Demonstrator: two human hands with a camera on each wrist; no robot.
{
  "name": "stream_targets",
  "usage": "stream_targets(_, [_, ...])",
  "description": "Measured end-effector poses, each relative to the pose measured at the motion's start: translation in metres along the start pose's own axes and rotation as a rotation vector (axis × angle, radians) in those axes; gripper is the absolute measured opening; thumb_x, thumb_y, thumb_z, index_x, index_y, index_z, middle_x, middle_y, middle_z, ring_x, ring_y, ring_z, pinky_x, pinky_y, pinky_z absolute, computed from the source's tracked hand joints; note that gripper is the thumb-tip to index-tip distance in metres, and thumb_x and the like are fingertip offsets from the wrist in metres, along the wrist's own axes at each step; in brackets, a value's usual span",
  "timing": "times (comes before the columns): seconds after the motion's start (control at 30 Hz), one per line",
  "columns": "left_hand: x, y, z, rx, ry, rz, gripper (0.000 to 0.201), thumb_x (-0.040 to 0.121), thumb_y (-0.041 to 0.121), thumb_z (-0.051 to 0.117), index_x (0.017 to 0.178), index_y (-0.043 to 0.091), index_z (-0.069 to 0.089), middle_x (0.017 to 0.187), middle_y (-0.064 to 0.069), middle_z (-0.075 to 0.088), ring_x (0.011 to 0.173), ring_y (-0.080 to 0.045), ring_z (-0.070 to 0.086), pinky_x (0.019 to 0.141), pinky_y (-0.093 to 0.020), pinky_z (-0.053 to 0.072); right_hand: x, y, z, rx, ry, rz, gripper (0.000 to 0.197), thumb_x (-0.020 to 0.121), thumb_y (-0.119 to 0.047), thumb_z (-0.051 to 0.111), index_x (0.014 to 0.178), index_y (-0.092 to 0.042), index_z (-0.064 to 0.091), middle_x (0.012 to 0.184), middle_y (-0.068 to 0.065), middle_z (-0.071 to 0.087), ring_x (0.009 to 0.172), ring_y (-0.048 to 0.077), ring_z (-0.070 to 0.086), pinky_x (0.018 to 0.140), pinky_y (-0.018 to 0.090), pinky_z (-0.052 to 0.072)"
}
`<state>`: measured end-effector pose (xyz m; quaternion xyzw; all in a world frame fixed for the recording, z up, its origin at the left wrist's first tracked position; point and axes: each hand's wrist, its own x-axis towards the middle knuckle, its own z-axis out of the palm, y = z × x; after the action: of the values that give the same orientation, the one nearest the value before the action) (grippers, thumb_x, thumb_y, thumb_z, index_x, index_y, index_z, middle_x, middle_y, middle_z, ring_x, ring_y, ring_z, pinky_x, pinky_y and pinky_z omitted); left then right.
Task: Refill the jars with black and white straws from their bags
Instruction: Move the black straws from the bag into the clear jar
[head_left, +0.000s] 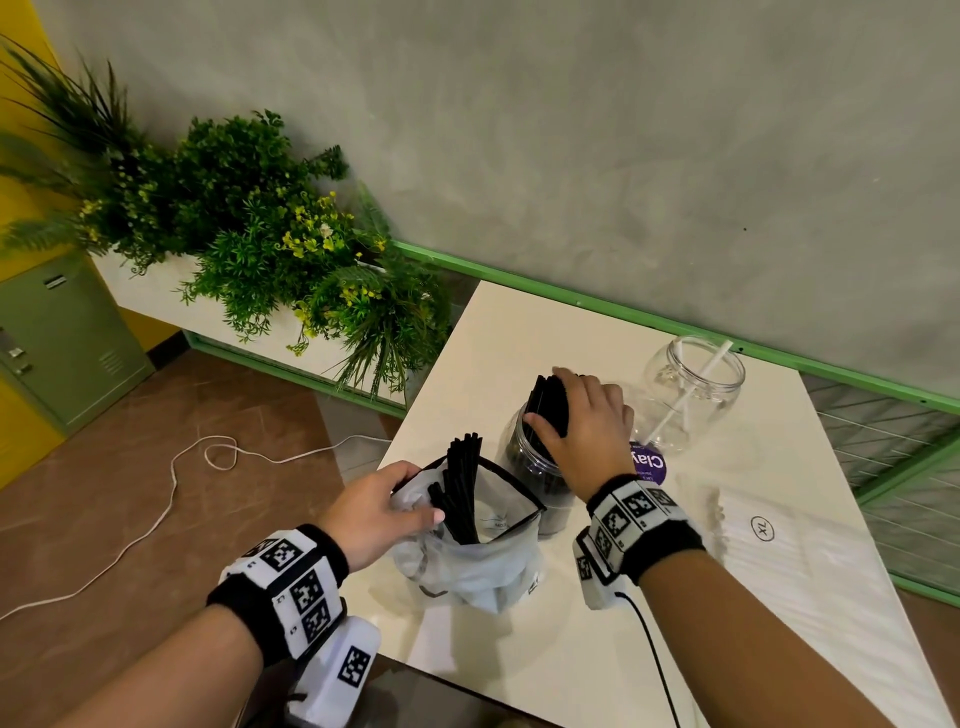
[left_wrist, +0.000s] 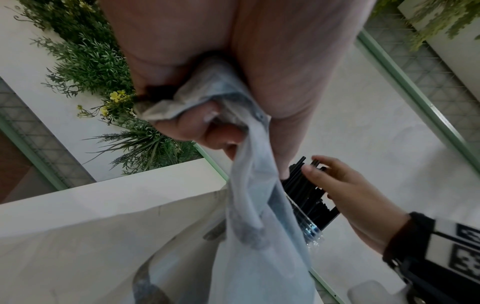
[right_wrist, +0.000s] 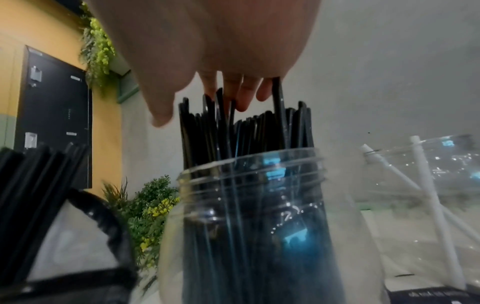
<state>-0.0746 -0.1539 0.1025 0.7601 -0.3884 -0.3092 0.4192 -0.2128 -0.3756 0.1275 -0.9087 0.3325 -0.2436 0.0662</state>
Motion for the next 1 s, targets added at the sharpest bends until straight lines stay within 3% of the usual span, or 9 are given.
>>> stream_targets(0.1, [0.0, -0.004, -0.002, -0.019, 0.003, 0.0, 0.052, 0.057, 0.058, 0.068, 0.098, 0.027, 0.063, 0.089, 0.007, 0.071, 0.086, -0.011, 0.066, 0.082, -0.037, 0.051, 0.007, 0.007, 0.001, 0.016, 0.019, -0.103, 0.032, 0.09, -0.024, 0.062, 0.118, -0.009, 0.059, 0.109, 0.011, 0.062, 0.101, 0.035, 0.053, 0.085, 0.041, 0.041])
stream_targets(0.27, [0.002, -0.011, -0.005, -0.046, 0.018, -0.009, 0.051, 0.056, 0.059, 0.07, 0.097, 0.029, 0.063, 0.088, 0.008, 0.071, 0.087, -0.013, 0.066, 0.085, -0.044, 0.052, 0.004, 0.01, -0.014, 0.145, 0.129, -0.222, 0.027, 0.086, -0.004, 0.062, 0.113, -0.002, 0.059, 0.101, 0.014, 0.061, 0.094, 0.033, 0.054, 0.084, 0.03, 0.039])
stream_targets(0.43, [0.002, -0.008, -0.005, -0.04, 0.012, 0.007, 0.05, 0.058, 0.057, 0.07, 0.098, 0.029, 0.063, 0.091, 0.01, 0.071, 0.088, -0.01, 0.066, 0.086, -0.042, 0.052, -0.017, 0.011, -0.008, 0.116, 0.085, -0.303, 0.039, 0.087, 0.005, 0.059, 0.126, 0.0, 0.054, 0.138, 0.015, 0.047, 0.119, 0.023, 0.052, 0.099, 0.031, 0.046])
stream_targets(0.63, [0.003, -0.009, -0.004, -0.005, 0.014, 0.007, 0.039, 0.066, 0.046, 0.073, 0.099, 0.028, 0.063, 0.092, 0.011, 0.07, 0.089, -0.007, 0.065, 0.086, -0.038, 0.052, -0.022, 0.013, -0.004, 0.148, 0.073, -0.343, 0.031, 0.092, -0.007, 0.051, 0.121, 0.002, 0.06, 0.132, 0.017, 0.054, 0.115, 0.026, 0.056, 0.097, 0.04, 0.049])
stream_targets(0.7, [0.003, -0.009, -0.004, -0.013, 0.011, 0.01, 0.036, 0.069, 0.041, 0.076, 0.099, 0.028, 0.063, 0.092, 0.011, 0.071, 0.089, -0.007, 0.065, 0.086, -0.037, 0.052, -0.017, 0.01, -0.005, 0.223, 0.05, -0.281, 0.038, 0.093, -0.002, 0.051, 0.131, -0.001, 0.051, 0.143, 0.014, 0.042, 0.112, 0.025, 0.059, 0.096, 0.034, 0.05])
stream_targets(0.77, [0.003, -0.009, -0.005, -0.018, 0.015, 0.012, 0.037, 0.067, 0.044, 0.073, 0.098, 0.027, 0.063, 0.091, 0.011, 0.071, 0.088, -0.006, 0.065, 0.085, -0.037, 0.052, -0.009, 0.005, -0.006, 0.249, 0.054, -0.239, 0.047, 0.093, -0.001, 0.05, 0.139, -0.004, 0.041, 0.146, 0.012, 0.037, 0.112, 0.026, 0.058, 0.095, 0.037, 0.05])
stream_targets(0.87, [0.002, -0.009, -0.004, -0.017, 0.017, 0.009, 0.038, 0.065, 0.045, 0.072, 0.097, 0.028, 0.063, 0.089, 0.01, 0.071, 0.086, -0.006, 0.065, 0.083, -0.035, 0.052, 0.007, 0.0, -0.004, 0.251, -0.069, -0.146, 0.052, 0.097, -0.018, 0.051, 0.145, -0.01, 0.033, 0.139, 0.011, 0.042, 0.117, 0.029, 0.049, 0.102, 0.04, 0.04])
stream_targets(0.93, [0.002, -0.009, -0.003, -0.023, 0.015, 0.011, 0.037, 0.066, 0.044, 0.072, 0.097, 0.028, 0.063, 0.088, 0.01, 0.071, 0.086, -0.007, 0.065, 0.082, -0.035, 0.052, 0.015, 0.001, 0.0, 0.129, -0.173, -0.134, 0.048, 0.095, -0.024, 0.054, 0.139, -0.008, 0.043, 0.129, 0.013, 0.049, 0.116, 0.032, 0.046, 0.102, 0.04, 0.038])
stream_targets(1.0, [0.001, -0.009, -0.003, -0.033, 0.018, 0.013, 0.037, 0.065, 0.044, 0.072, 0.097, 0.027, 0.063, 0.088, 0.009, 0.071, 0.086, -0.008, 0.066, 0.082, -0.035, 0.052, 0.016, 0.0, 0.005, 0.09, -0.156, -0.18, 0.031, 0.092, -0.013, 0.058, 0.122, -0.004, 0.06, 0.114, 0.016, 0.056, 0.105, 0.036, 0.051, 0.093, 0.045, 0.044])
